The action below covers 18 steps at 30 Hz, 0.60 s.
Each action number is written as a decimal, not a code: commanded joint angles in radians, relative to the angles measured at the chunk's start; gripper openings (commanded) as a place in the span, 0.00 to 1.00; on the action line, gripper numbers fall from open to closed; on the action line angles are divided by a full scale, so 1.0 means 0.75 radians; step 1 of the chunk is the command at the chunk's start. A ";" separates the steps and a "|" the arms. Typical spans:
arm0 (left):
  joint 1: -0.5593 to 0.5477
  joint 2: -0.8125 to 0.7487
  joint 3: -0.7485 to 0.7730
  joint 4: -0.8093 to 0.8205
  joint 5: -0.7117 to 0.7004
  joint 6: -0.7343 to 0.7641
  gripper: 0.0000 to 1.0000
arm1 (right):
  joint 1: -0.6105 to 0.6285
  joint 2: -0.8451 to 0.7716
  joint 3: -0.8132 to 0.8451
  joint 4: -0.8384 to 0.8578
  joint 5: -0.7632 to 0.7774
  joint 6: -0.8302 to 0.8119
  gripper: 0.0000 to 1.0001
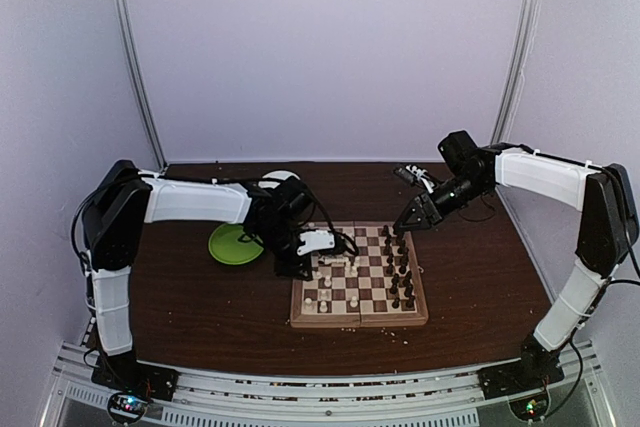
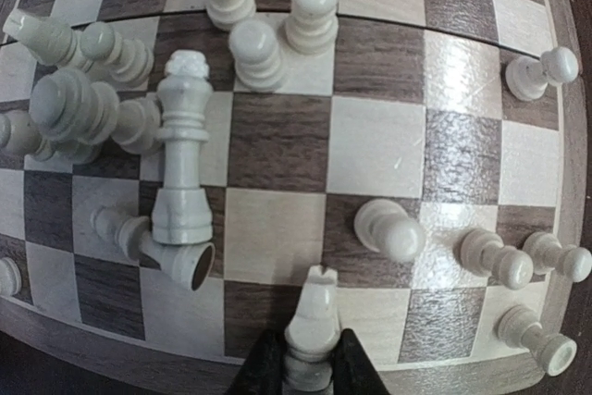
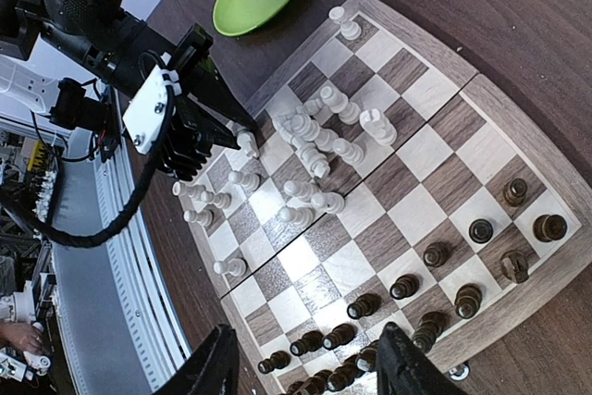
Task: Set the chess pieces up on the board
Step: Pick up the knight from e1, then pass from the left arm to the right
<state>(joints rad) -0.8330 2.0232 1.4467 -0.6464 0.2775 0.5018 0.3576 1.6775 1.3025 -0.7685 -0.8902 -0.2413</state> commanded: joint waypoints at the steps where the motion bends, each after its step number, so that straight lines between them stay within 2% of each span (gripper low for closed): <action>1: -0.001 -0.061 -0.044 0.029 0.020 -0.089 0.15 | -0.009 -0.002 0.031 -0.001 -0.024 -0.006 0.50; 7: 0.036 -0.230 -0.148 0.150 0.040 -0.252 0.12 | -0.008 -0.083 0.013 0.096 0.048 0.099 0.50; 11: 0.054 -0.400 -0.246 0.281 0.051 -0.431 0.12 | -0.007 -0.104 0.047 0.131 0.023 0.193 0.51; 14: 0.054 -0.532 -0.352 0.521 0.110 -0.641 0.12 | 0.011 -0.095 0.115 0.117 0.019 0.219 0.51; 18: 0.052 -0.621 -0.484 0.963 0.113 -0.935 0.12 | 0.062 -0.036 0.261 0.036 -0.024 0.237 0.52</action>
<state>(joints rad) -0.7937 1.6089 1.1660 -0.3180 0.3229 0.0673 0.3702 1.6302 1.3899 -0.7139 -0.8753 -0.1001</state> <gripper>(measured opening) 0.148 0.515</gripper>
